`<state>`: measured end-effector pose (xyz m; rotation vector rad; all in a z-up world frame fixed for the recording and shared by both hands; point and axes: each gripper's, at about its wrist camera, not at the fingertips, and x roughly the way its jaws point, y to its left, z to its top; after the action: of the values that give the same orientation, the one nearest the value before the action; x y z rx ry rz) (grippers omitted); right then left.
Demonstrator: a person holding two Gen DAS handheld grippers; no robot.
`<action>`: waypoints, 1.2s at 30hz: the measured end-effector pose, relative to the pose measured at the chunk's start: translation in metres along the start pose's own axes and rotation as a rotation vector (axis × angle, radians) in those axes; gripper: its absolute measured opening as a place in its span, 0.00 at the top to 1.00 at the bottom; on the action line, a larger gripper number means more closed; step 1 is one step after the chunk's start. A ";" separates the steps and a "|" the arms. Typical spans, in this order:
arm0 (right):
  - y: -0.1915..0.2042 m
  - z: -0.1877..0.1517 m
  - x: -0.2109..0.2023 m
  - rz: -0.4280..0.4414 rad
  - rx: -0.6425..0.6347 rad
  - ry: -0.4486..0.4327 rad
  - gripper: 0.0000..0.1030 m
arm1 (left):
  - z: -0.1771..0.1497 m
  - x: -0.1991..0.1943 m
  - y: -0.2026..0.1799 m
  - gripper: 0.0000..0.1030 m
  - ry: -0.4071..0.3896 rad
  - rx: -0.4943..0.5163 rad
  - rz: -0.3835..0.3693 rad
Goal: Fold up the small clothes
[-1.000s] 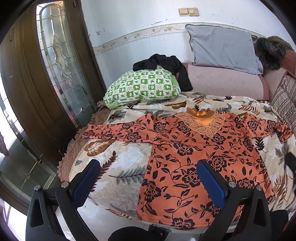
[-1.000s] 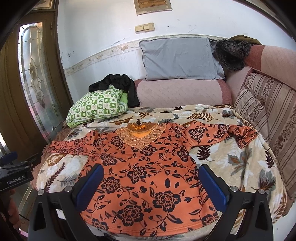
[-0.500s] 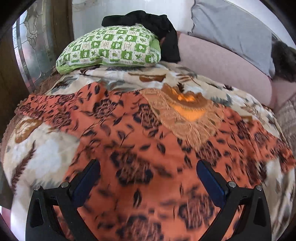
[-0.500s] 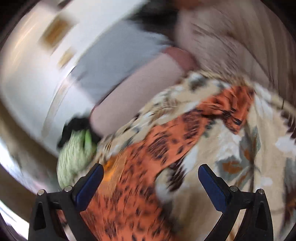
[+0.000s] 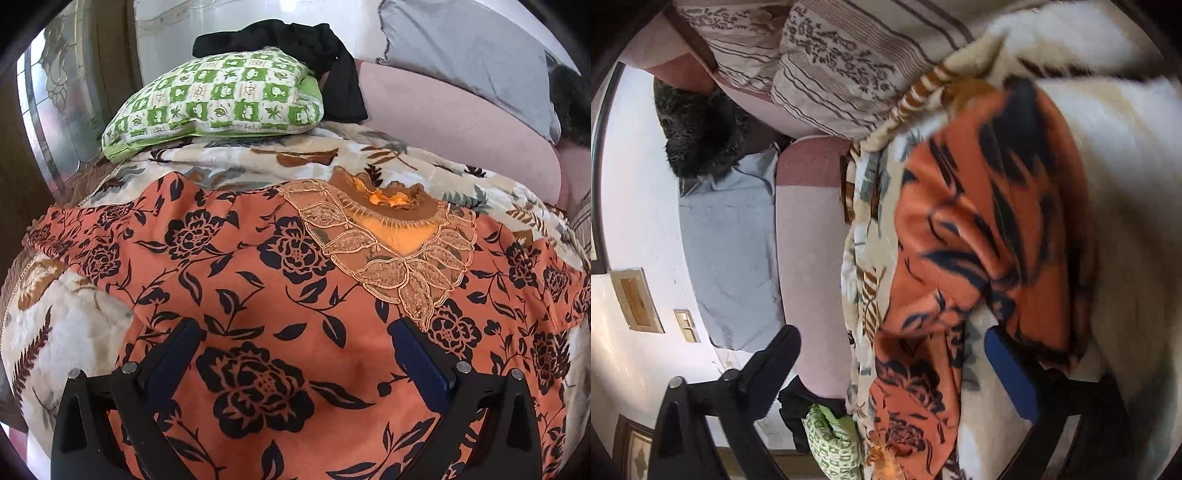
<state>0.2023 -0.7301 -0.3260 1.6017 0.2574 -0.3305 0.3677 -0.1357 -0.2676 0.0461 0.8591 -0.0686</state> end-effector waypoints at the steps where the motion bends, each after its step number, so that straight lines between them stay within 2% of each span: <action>1: 0.001 -0.006 -0.010 0.038 0.000 -0.018 0.04 | 0.001 0.002 -0.001 0.00 0.006 -0.001 -0.001; 2: 0.001 -0.011 -0.017 0.043 -0.011 -0.017 0.04 | 0.000 0.003 -0.002 0.00 0.014 -0.003 -0.007; 6: -0.002 -0.017 -0.045 -0.061 -0.115 -0.048 0.05 | -0.004 -0.003 -0.008 0.00 0.005 0.015 -0.024; 7: -0.004 -0.014 -0.048 -0.107 -0.139 -0.057 0.10 | -0.005 -0.004 -0.011 0.00 0.002 0.026 -0.025; 9: -0.013 -0.003 -0.046 -0.121 -0.131 -0.067 0.16 | -0.008 -0.005 -0.015 0.00 -0.002 0.051 -0.020; 11: -0.021 0.007 -0.039 -0.149 -0.122 -0.074 0.27 | -0.009 -0.004 -0.017 0.00 -0.006 0.063 -0.010; 13: -0.019 0.014 -0.030 -0.193 -0.149 -0.094 0.29 | -0.008 -0.003 -0.016 0.00 -0.006 0.060 -0.005; 15: -0.011 0.016 -0.025 -0.189 -0.179 -0.106 0.33 | -0.007 0.000 -0.014 0.00 0.009 0.044 -0.017; 16: -0.006 0.018 -0.019 -0.197 -0.205 -0.108 0.49 | -0.007 0.002 -0.014 0.00 0.017 0.041 -0.022; 17: -0.004 0.021 -0.013 -0.213 -0.227 -0.099 0.75 | -0.007 0.004 -0.013 0.00 0.027 0.040 -0.025; 20: -0.011 0.025 -0.004 -0.220 -0.184 -0.096 0.84 | -0.008 0.007 -0.010 0.00 0.043 0.044 -0.014; 23: 0.004 0.016 -0.007 -0.208 -0.228 -0.105 0.87 | -0.004 0.004 0.003 0.00 0.038 0.009 -0.008; 26: 0.044 -0.008 -0.014 -0.156 -0.321 -0.098 0.88 | 0.002 -0.001 0.022 0.00 0.025 -0.037 0.005; 30: 0.116 -0.059 -0.015 -0.036 -0.447 -0.035 0.88 | 0.008 -0.006 0.053 0.00 0.015 -0.097 0.036; 33: 0.179 -0.114 -0.007 0.068 -0.552 0.052 0.88 | 0.012 -0.009 0.083 0.00 0.018 -0.158 0.053; 36: 0.235 -0.190 0.010 0.138 -0.677 0.161 0.88 | 0.015 -0.010 0.115 0.00 0.030 -0.232 0.055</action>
<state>0.3067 -0.5549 -0.1034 0.9681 0.3372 0.0040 0.3812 -0.0214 -0.2486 -0.1474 0.8905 0.0834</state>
